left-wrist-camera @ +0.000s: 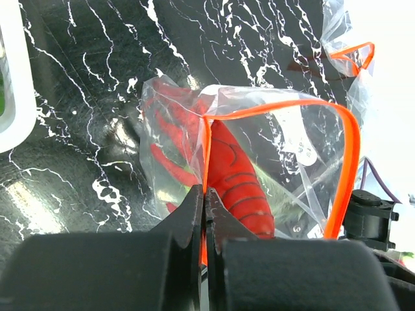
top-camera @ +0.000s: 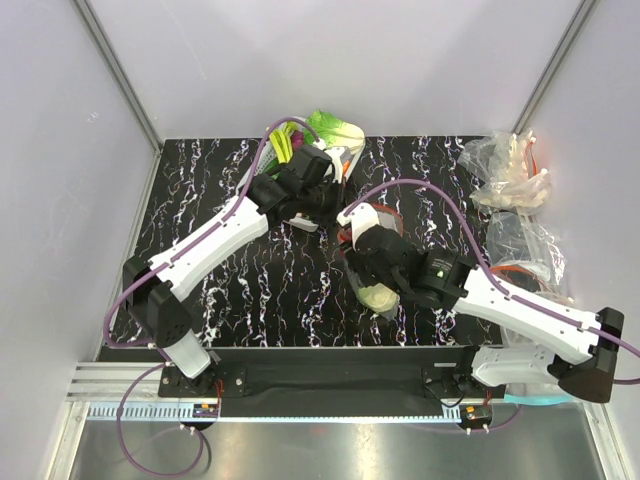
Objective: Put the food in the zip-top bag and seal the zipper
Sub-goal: Adjust the fake lobster in the zipper food storage bag.
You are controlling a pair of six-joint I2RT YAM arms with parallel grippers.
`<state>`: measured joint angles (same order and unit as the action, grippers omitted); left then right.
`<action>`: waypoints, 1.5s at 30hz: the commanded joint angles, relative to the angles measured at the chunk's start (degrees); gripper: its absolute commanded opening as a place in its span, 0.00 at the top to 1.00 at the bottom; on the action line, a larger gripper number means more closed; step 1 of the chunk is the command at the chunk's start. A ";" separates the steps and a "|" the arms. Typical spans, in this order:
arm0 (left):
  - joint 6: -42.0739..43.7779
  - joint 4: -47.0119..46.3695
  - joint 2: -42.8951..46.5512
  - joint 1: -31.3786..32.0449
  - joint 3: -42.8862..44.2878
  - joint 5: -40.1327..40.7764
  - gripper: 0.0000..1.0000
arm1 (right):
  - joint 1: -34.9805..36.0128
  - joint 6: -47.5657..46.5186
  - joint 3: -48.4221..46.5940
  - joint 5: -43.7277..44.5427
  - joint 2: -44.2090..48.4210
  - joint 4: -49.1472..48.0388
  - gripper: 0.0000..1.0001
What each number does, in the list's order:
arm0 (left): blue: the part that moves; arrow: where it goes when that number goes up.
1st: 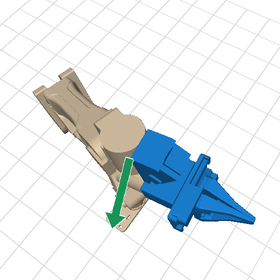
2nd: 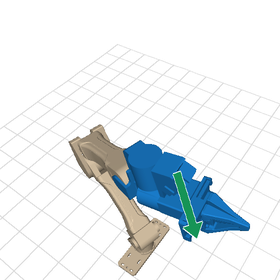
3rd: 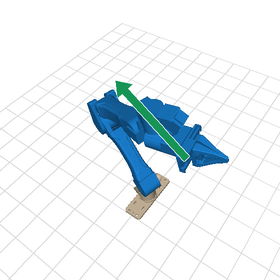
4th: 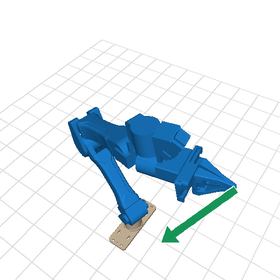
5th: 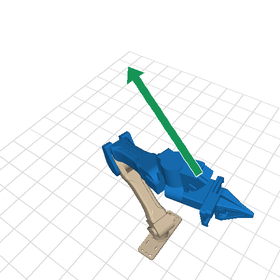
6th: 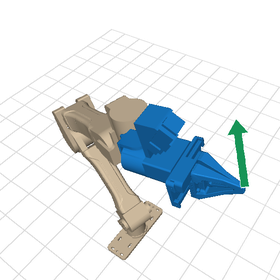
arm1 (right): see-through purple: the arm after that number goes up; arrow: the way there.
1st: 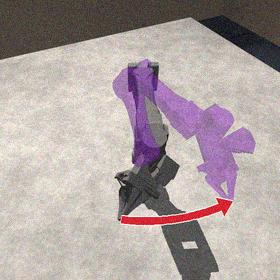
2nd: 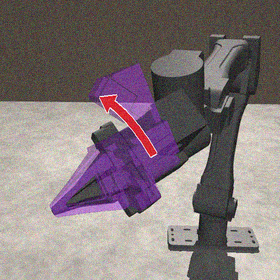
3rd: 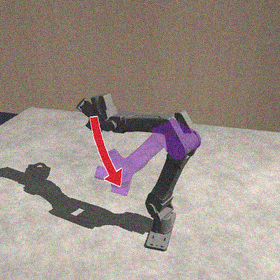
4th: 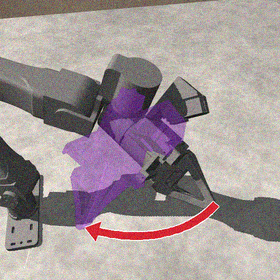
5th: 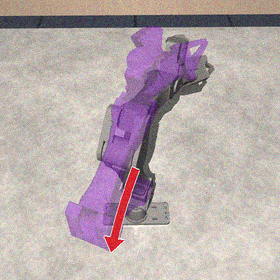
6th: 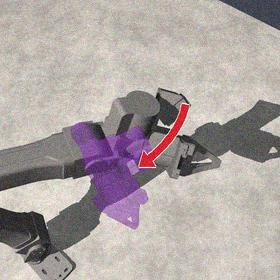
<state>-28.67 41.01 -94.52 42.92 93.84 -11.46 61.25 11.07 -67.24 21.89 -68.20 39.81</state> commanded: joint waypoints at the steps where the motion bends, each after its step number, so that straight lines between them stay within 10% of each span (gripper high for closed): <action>1: 1.15 -1.03 2.24 -0.29 1.69 -1.90 1.00 | 0.18 -0.44 0.01 2.71 0.35 -1.49 0.66; 11: 1.51 -0.85 2.06 -0.29 1.08 -2.16 1.00 | 0.18 -0.26 0.62 8.08 6.77 -4.31 1.00; 33: 3.70 1.70 1.27 -1.43 2.31 -7.59 1.00 | -0.43 -4.48 0.62 16.61 6.77 -5.27 1.00; 45: 5.55 2.49 1.62 -5.04 1.26 -14.37 1.00 | -9.57 2.73 11.61 6.42 5.12 -9.14 1.00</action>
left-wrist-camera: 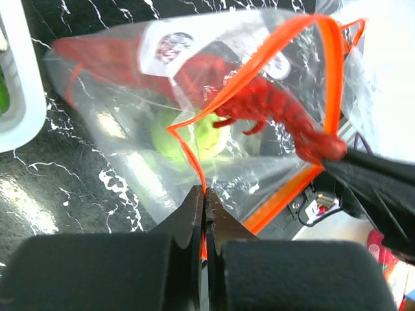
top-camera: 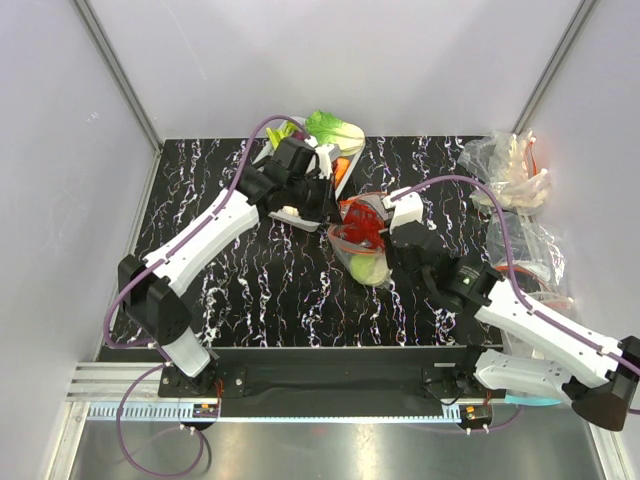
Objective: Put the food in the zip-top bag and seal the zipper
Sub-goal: Adjust the fake lobster in the zipper food storage bag, then adjust the zipper food storage bag at the center of the board.
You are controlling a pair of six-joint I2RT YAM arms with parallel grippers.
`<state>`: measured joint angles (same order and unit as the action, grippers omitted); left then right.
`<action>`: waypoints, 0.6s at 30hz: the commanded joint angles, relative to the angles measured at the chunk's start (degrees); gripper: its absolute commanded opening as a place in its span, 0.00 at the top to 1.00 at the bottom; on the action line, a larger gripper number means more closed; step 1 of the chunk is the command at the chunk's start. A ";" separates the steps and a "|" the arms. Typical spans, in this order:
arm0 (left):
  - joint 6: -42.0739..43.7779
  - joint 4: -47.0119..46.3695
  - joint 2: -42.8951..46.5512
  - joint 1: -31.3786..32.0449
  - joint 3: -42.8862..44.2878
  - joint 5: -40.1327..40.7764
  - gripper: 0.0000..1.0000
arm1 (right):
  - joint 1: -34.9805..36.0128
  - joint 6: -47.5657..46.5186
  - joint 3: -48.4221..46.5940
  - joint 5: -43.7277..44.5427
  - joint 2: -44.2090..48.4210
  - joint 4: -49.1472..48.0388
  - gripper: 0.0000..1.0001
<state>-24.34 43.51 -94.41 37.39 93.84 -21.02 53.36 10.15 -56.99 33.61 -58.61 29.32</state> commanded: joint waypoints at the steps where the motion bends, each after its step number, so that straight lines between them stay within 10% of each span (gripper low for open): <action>1: 1.05 -0.09 1.34 0.49 1.25 -4.91 1.00 | -1.60 4.17 1.53 -7.22 -5.37 1.87 1.00; 10: -0.89 -1.14 0.63 -2.67 3.80 -6.41 1.00 | -1.60 6.90 2.68 -17.51 -7.31 5.91 1.00; 14: -0.71 -0.35 -0.25 -3.20 5.56 -6.93 1.00 | -1.60 7.95 0.92 -16.47 -4.85 9.43 0.58; 18: -0.97 -0.44 -0.34 -3.90 5.83 -7.55 1.00 | -1.60 7.87 -1.71 -14.80 -2.65 11.89 0.45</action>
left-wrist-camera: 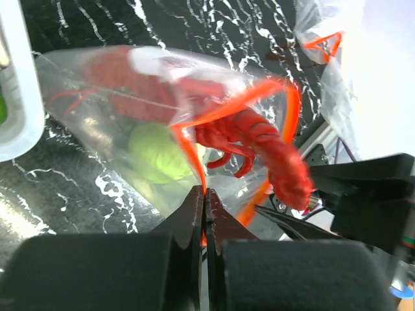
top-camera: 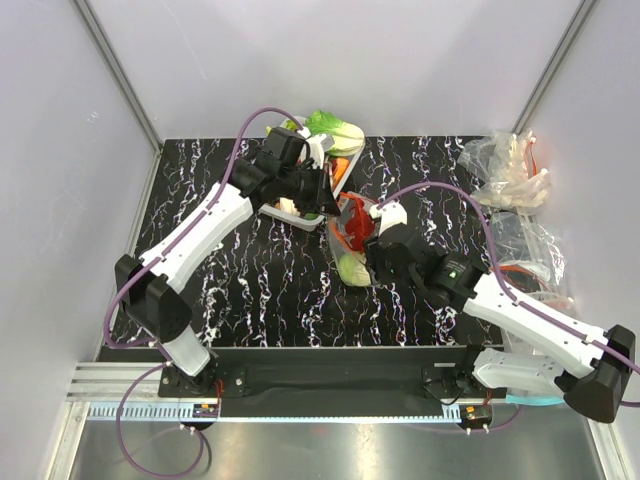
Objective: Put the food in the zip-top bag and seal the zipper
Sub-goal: Adjust the zipper food storage bag at the center of the board.
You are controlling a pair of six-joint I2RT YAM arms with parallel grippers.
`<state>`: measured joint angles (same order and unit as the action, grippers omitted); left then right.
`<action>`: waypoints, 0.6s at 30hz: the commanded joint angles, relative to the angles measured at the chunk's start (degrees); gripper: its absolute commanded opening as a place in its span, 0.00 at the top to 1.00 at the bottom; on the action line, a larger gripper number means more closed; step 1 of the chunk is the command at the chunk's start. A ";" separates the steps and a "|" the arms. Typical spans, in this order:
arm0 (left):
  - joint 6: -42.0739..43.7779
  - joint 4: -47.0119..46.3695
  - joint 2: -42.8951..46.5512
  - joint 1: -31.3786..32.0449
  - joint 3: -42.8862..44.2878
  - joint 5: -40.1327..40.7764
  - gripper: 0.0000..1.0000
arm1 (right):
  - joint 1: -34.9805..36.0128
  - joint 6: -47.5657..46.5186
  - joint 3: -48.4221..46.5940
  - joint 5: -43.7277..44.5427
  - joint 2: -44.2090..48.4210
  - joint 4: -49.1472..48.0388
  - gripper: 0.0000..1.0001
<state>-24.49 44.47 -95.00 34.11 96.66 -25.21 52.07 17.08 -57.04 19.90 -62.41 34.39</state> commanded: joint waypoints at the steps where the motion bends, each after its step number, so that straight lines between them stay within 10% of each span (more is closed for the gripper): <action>1: -0.82 -1.31 0.26 -0.88 3.01 -3.44 1.00 | -0.39 0.85 -2.20 0.04 1.41 8.05 0.45; 18: -1.00 -1.32 -0.18 -1.59 3.27 -3.44 1.00 | -0.31 0.68 -13.10 2.51 4.93 15.53 0.45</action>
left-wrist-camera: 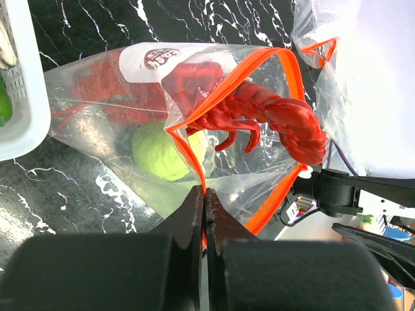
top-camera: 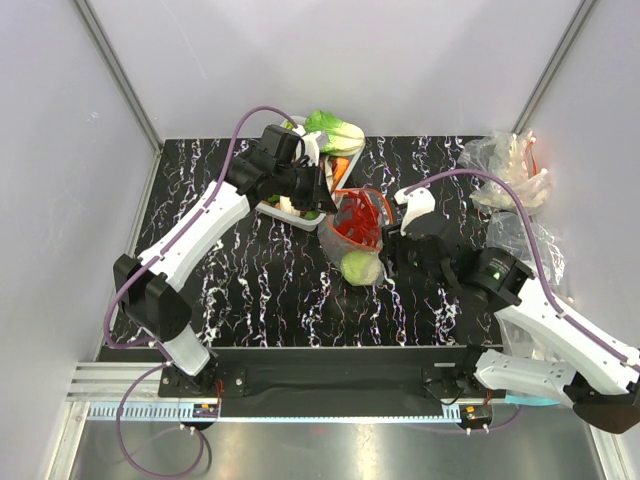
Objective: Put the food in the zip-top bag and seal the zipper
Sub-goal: Adjust the zipper food storage bag at the center of the board.
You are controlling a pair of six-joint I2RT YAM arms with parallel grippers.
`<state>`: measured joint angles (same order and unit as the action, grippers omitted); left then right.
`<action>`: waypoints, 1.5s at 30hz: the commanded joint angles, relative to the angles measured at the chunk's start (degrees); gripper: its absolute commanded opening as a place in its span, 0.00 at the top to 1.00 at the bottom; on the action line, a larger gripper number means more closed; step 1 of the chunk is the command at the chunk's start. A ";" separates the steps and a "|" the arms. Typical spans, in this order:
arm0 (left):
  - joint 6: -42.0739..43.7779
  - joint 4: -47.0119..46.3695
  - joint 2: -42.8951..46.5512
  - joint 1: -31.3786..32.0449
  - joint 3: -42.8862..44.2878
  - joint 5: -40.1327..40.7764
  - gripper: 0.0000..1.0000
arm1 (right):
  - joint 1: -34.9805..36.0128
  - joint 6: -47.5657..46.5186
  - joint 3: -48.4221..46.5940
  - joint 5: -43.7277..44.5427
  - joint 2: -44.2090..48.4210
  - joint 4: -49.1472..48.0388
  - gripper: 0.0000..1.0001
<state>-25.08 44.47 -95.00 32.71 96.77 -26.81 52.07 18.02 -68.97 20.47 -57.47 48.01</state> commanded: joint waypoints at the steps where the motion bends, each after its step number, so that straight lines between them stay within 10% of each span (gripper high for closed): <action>1: -0.41 -1.23 -0.18 -0.19 3.25 -1.67 1.00 | -0.39 -0.27 -0.82 2.47 -0.18 2.09 0.43; 18: 0.21 -0.70 1.05 -1.51 1.58 -0.97 1.00 | -4.96 -5.80 5.07 -3.85 -8.35 -6.87 0.24; 27: -0.23 -0.96 1.31 -2.12 1.75 -1.05 1.00 | -4.97 -7.47 6.31 -5.80 -5.55 -9.25 1.00; 42: -1.46 -1.22 1.57 -2.04 4.04 -0.88 1.00 | -4.88 -7.56 -1.08 -15.10 -2.38 0.16 1.00; 45: -1.64 -3.06 1.75 -2.04 1.24 -1.32 1.00 | -4.96 -7.12 1.38 -15.63 -1.42 -0.90 0.57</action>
<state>-26.04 45.15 -95.00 30.87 98.74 -26.79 47.44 10.96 -68.55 7.81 -59.99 47.68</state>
